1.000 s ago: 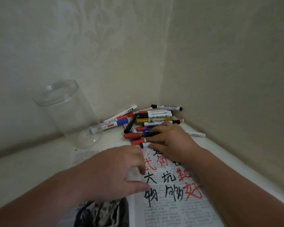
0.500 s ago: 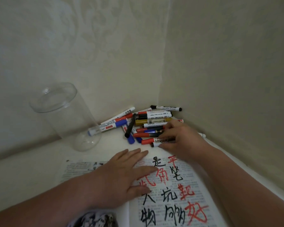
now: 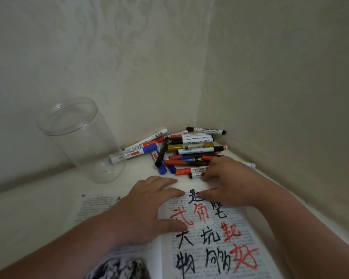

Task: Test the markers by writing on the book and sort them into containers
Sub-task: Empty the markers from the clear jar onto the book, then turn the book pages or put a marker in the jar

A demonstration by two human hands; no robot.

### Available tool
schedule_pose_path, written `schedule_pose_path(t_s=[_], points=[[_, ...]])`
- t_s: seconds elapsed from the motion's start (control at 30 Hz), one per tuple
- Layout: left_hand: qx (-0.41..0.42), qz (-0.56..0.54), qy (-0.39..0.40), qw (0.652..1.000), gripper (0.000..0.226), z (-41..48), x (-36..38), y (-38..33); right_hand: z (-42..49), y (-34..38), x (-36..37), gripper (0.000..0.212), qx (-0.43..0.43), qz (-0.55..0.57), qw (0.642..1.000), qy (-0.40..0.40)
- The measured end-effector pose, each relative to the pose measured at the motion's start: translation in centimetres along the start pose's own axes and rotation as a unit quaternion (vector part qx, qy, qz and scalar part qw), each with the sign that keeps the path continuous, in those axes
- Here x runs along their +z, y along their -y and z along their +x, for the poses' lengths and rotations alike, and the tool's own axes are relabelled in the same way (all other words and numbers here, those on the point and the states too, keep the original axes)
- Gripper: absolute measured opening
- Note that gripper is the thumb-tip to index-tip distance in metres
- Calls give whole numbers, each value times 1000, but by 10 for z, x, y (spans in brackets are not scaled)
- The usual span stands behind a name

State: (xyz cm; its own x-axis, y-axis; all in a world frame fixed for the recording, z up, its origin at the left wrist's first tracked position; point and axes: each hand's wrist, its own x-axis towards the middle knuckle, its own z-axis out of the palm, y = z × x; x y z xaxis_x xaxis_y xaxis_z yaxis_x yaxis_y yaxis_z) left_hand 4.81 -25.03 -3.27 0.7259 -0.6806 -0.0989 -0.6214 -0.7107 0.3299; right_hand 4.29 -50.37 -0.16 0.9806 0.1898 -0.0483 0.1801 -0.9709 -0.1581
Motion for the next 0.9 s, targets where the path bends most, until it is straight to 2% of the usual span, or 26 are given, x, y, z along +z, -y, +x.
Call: schedule_pose_path(t_s=[0.1,0.23,0.37,0.4,0.47,0.53,0.57,0.63,0.7,0.77,0.8,0.83,0.87,0.9], points=[[-1,-14,-9,1000,86,3,-2,-1,0,3,-3,58,20,-40,999,-1],[7,-18,-18,1000,88,5,-3,0,-2,7,-4,53,16,-33,999,-20],[12,-35,-52,998,92,3,0,0,-4,7,-6,40,8,-28,997,-67],[13,-46,-60,997,92,2,0,0,-5,6,-8,35,10,7,996,-85],[12,-78,-76,994,88,-1,2,0,-9,1,-12,28,33,148,984,-92],[1,-125,-88,988,89,-1,0,-1,-13,-8,-17,20,47,314,947,-47],[-12,-150,-96,984,93,-1,-2,-2,-16,-12,-18,18,39,395,918,-13],[-27,-193,-103,975,92,-5,-4,-3,-22,-18,-19,41,7,542,838,60],[-31,-248,-101,963,79,-12,-9,-4,-23,-23,-17,64,-24,634,765,109],[-28,-315,-116,942,59,-8,-15,-9,-22,-20,-16,66,-78,674,716,167],[-18,-348,-125,929,49,-1,-17,-9,-22,-14,-17,65,-107,681,697,195],[27,-368,-106,924,46,-10,-18,-7,-23,-6,-16,63,-136,673,695,214],[41,-415,-119,901,50,-12,-23,-7,-24,4,-16,59,-154,646,713,227],[44,-504,-125,854,67,-13,-30,-8,-25,14,-14,53,-168,606,745,223]])
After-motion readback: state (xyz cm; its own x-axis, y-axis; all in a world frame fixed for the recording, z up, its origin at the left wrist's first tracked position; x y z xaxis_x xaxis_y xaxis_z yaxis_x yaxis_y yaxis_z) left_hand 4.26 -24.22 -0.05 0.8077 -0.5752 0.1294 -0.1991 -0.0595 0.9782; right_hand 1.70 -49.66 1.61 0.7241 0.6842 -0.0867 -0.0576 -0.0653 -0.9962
